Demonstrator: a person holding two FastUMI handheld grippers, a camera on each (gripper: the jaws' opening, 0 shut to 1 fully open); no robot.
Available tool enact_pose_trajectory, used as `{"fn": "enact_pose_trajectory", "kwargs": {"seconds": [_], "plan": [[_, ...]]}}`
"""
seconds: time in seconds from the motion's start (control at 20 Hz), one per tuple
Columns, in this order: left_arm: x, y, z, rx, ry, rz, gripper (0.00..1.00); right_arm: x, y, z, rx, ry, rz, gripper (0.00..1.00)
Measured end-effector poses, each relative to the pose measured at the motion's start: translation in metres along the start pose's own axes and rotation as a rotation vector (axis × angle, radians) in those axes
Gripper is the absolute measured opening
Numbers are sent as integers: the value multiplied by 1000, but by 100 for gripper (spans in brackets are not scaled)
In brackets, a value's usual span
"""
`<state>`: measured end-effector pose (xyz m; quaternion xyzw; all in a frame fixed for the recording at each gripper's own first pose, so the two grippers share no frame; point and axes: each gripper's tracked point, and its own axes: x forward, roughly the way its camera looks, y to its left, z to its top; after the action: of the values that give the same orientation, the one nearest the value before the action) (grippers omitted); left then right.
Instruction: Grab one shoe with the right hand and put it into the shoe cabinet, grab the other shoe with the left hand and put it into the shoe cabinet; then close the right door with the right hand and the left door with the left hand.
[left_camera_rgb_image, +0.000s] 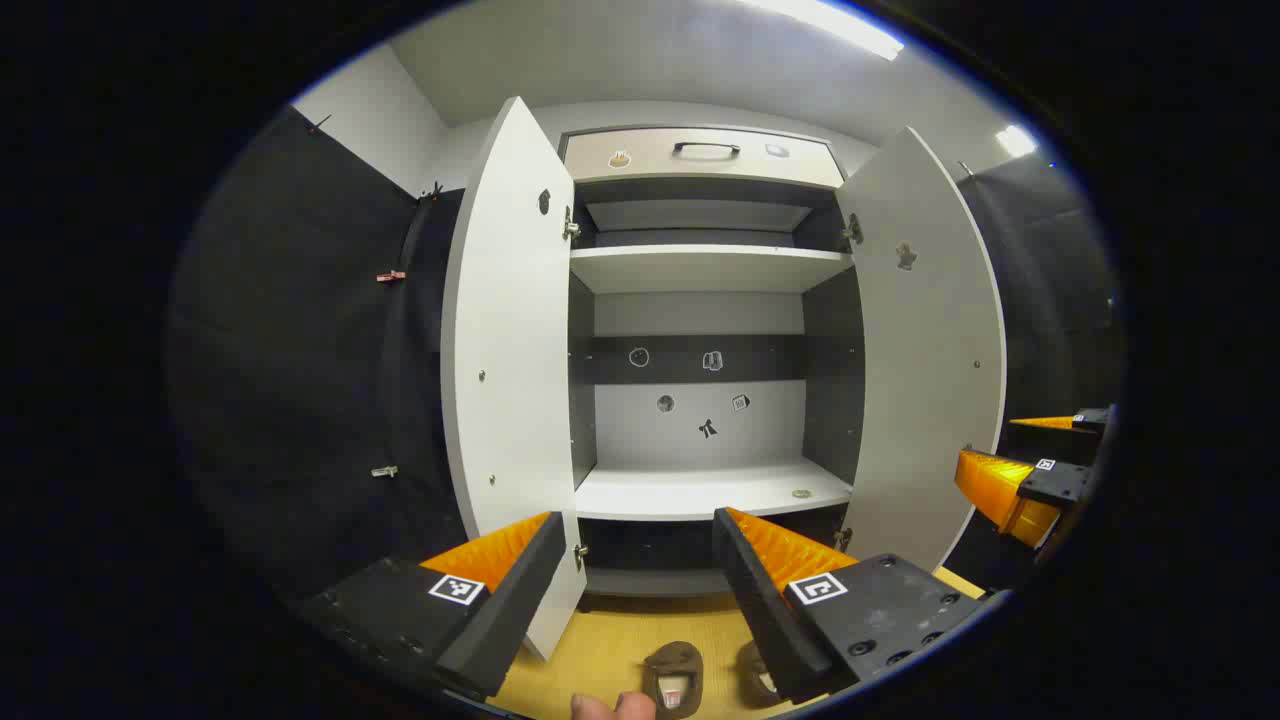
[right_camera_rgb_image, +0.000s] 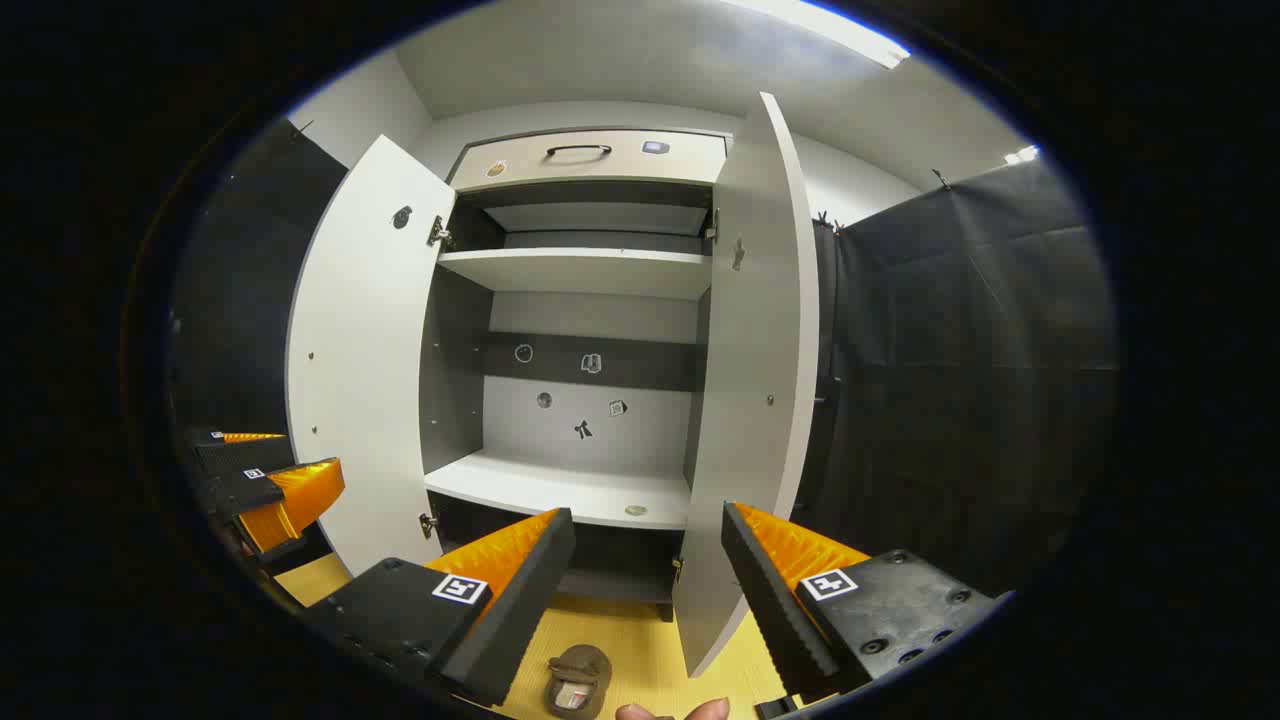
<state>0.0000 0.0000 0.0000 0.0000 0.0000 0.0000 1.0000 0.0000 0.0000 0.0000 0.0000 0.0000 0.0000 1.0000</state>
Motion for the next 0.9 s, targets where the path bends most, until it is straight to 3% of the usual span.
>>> {"fn": "enact_pose_trajectory", "kwargs": {"seconds": [0.55,0.9], "plan": [[-3,-1,9,13,-22,-59,95,-4,3,7,26,-13,-48,97],[-9,10,12,14,-36,-57,95,-7,20,10,34,-21,-24,97]]}}
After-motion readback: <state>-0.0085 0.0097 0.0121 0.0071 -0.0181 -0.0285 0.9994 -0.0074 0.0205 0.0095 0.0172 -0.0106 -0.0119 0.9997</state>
